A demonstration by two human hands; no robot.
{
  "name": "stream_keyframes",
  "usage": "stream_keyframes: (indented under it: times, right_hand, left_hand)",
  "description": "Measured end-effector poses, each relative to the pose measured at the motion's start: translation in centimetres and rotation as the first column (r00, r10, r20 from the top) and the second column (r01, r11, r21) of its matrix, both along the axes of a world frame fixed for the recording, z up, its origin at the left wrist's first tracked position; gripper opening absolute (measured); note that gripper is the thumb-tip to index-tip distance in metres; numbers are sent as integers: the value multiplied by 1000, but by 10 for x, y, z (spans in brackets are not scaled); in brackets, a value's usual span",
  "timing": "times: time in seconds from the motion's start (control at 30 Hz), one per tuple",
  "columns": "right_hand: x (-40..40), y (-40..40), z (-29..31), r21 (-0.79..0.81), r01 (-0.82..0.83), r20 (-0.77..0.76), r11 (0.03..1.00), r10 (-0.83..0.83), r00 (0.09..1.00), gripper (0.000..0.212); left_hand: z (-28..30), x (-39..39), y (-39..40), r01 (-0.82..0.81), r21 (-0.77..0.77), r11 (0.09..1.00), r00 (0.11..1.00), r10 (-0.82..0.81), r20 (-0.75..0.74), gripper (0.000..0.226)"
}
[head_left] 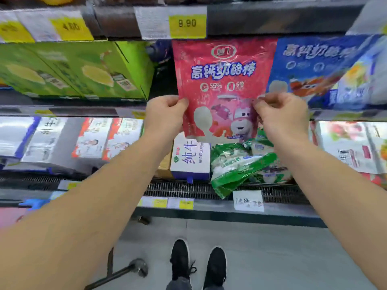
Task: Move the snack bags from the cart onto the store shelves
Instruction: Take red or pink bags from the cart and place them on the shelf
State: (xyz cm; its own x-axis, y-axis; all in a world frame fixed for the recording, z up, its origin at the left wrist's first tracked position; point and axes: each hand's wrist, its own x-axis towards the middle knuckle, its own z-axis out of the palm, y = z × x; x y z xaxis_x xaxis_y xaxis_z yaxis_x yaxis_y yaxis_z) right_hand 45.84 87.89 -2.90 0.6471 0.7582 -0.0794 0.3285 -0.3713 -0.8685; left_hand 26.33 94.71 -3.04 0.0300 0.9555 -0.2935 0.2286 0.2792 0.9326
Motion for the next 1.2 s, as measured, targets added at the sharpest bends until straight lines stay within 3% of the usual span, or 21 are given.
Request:
stream_keyframes:
  times: [0.13, 0.27, 0.37, 0.5, 0.57, 0.63, 0.7, 0.77, 0.9, 0.97, 1.07, 1.2]
  right_hand:
    - [6, 18, 12, 47, 11, 167, 999, -18, 986, 15]
    - [9, 40, 14, 90, 48, 35, 995, -52, 998, 9]
    - [9, 45, 14, 111, 22, 27, 994, -25, 999, 13]
    - [-1, 40, 5, 106, 3, -36, 994, 1, 999, 24]
    - [-9, 31, 0, 50, -43, -96, 998, 47, 994, 41]
    - [-18, 20, -4, 35, -57, -146, 998, 62, 987, 54]
    - [-25, 10, -9, 34, -90, -126, 995, 93, 988, 54]
    - [-31, 5, -13, -1, -169, -69, 986, 169, 983, 61]
    - [-36, 15, -21, -82, -273, -72, 958, 268, 961, 81]
    - [-35, 22, -23, -89, -263, -86, 961, 255, 963, 86]
    - [-34, 32, -24, -77, -223, -78, 972, 217, 973, 88]
    - [-32, 41, -20, -70, -208, -46, 976, 205, 978, 85]
  left_hand:
    - [3, 10, 24, -33, 66, 997, 998, 29, 55, 30]
    - [7, 17, 42, -52, 175, 983, 997, 40, 73, 24]
    - [5, 22, 50, -57, 202, 978, 996, 41, 80, 19]
    - [-6, 18, 47, 33, 147, 989, 998, -40, 48, 24]
    - [-11, 14, 41, 66, 119, 991, 995, -74, 68, 22]
    - [-18, 5, 38, 30, 122, 992, 996, -39, 76, 21]
    - [-21, -3, 33, -53, 152, 987, 998, 46, 50, 22]
    - [-21, -6, 28, 4, 185, 983, 1000, -4, -1, 21]
    - [-20, 1, 24, 207, 77, 975, 977, -201, -79, 43]
    - [-18, 5, 27, 210, 41, 977, 974, -205, -91, 50]
    - [-15, 13, 28, 242, 8, 970, 970, -242, -17, 35]
    - [-9, 26, 33, 302, 38, 952, 953, -303, -3, 43]
